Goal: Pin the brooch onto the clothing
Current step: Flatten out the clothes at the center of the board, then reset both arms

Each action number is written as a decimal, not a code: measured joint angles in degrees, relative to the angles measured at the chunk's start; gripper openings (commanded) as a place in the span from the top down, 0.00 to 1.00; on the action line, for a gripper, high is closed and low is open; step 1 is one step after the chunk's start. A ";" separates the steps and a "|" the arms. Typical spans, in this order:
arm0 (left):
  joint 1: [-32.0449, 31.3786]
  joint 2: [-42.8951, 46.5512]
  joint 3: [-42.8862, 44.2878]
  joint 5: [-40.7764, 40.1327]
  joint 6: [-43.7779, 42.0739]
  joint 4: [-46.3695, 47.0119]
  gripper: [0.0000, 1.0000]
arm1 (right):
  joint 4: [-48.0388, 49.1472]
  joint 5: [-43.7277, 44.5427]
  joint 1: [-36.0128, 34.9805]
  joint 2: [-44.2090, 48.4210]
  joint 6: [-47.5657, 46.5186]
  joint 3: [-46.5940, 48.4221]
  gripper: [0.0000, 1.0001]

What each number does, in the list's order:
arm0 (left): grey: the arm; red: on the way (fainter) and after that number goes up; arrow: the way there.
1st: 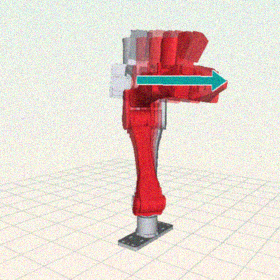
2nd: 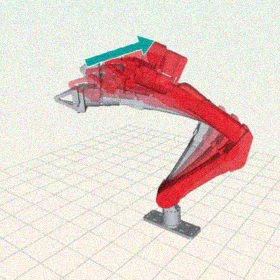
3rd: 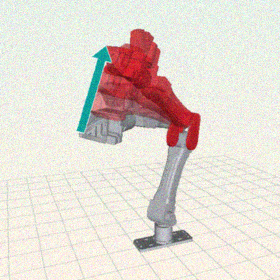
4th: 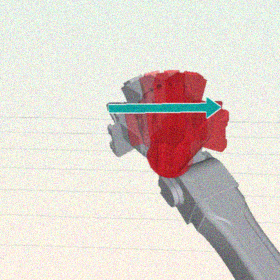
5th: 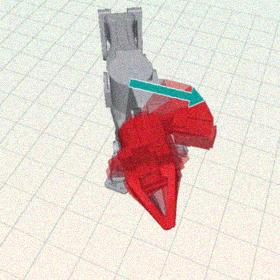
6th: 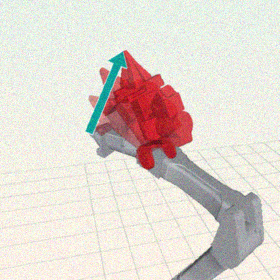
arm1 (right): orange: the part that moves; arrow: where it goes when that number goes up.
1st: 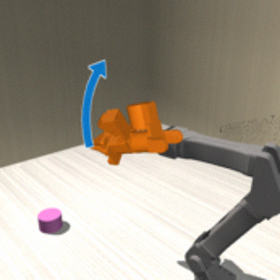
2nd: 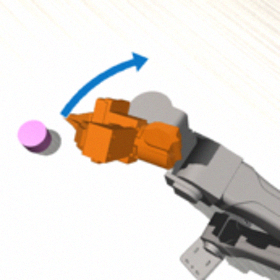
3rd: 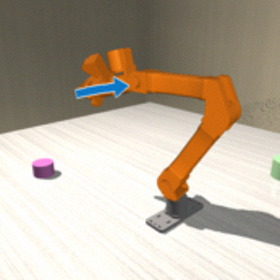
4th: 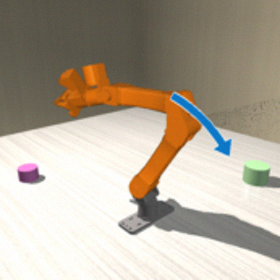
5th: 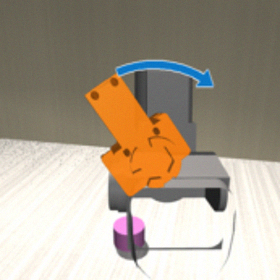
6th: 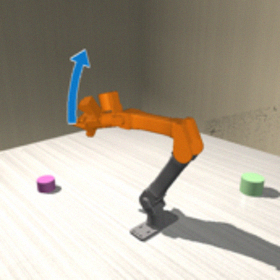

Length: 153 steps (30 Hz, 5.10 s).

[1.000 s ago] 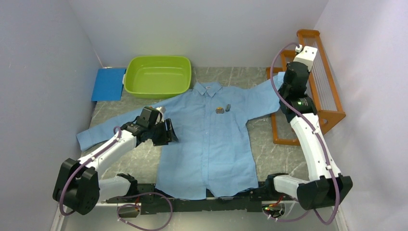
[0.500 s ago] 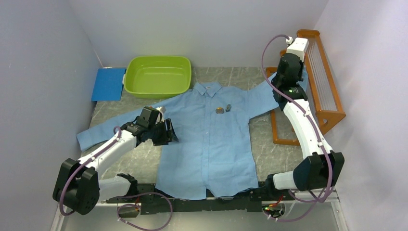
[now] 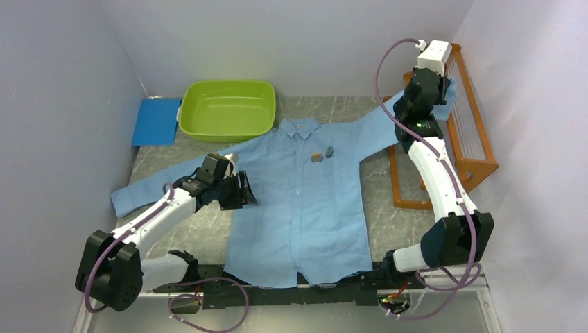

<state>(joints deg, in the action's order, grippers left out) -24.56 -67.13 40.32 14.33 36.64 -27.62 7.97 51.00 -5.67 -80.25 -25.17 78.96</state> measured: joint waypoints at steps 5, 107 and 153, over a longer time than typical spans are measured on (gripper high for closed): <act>0.00 0.63 0.00 0.00 0.02 -0.07 0.37 | 1.05 -0.02 0.00 -0.87 -0.96 0.74 1.00; 12.94 5.16 -0.70 7.91 -2.97 -1.57 0.28 | -31.91 -31.58 8.13 -19.34 48.74 -13.03 0.29; 35.04 17.68 -3.52 8.48 -3.82 7.98 0.18 | -15.06 -56.19 -6.86 29.27 48.70 -49.22 0.00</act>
<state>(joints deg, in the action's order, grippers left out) 10.48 -49.45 36.80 22.81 32.82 -19.64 -7.09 -5.19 -12.53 -50.98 23.53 29.74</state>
